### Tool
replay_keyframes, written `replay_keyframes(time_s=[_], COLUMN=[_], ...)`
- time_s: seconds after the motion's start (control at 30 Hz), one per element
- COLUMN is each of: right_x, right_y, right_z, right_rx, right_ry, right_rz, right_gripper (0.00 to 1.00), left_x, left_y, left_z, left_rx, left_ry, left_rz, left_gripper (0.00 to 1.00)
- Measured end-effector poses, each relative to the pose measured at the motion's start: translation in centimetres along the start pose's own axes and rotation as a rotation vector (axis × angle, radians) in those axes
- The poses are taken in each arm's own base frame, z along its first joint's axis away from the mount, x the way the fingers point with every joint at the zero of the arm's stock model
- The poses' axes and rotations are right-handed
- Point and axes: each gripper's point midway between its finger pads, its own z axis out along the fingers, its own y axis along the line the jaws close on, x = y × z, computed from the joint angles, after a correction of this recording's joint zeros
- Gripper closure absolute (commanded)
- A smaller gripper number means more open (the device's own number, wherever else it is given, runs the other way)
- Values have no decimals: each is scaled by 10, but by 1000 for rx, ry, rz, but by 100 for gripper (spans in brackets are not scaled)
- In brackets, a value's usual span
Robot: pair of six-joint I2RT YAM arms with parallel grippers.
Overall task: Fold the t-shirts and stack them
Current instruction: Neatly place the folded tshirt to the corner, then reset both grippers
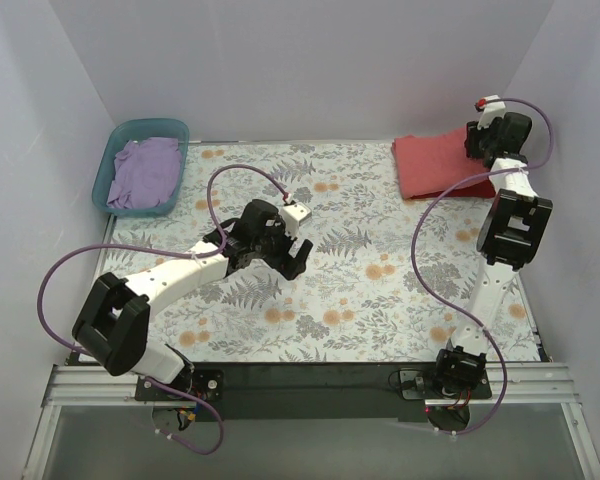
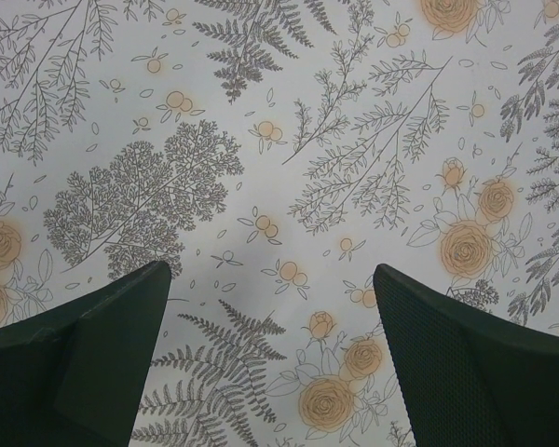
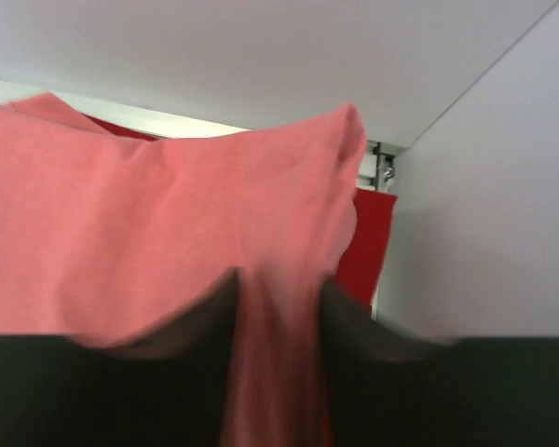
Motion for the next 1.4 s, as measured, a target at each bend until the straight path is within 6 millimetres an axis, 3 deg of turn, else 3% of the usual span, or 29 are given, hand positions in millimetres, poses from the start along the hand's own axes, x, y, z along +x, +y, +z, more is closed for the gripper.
replay_keyframes(time_s=[0.07, 0.17, 0.33, 0.43, 0.6, 0.7, 0.8, 0.87, 0.97, 1.1, 1.27, 1.4], right_x=[5, 6, -9, -34, -106, -157, -188, -193, -170, -89, 29, 77], right_y=[-4, -7, -2, 9, 31, 51, 73, 86, 106, 143, 202, 239], right_z=[3, 3, -5, -23, -78, -129, -179, -207, -235, -252, -270, -296], right_rx=[17, 34, 16, -16, -77, -126, -177, -211, -259, -342, -462, -517], right_ry=[4, 8, -16, -39, -107, -166, -191, -172, -94, 111, 399, 498], right_rz=[-23, -33, -42, -42, -57, -68, -76, -65, -27, 47, 117, 103], right_gripper=[24, 2, 2, 2, 1, 1, 2, 2, 2, 2, 2, 2], left_x=[0, 0, 2, -4, -35, -67, -96, -103, -100, -64, -12, 29], left_y=[0, 0, -2, 3, 24, 41, 68, 88, 116, 142, 138, 127], left_z=[0, -1, -4, -11, -33, -51, -65, -68, -62, -43, -30, -28], left_rx=[0, 0, 18, 32, 36, 44, 45, 24, -8, -62, -86, -96], left_ry=[4, 12, 29, 23, -25, -82, -143, -152, -138, -54, 61, 144], left_rz=[-4, -11, -62, -129, -258, -321, -386, -436, -501, -579, -618, -645], left_gripper=[10, 10, 10, 10, 10, 10, 10, 10, 9, 10, 10, 9])
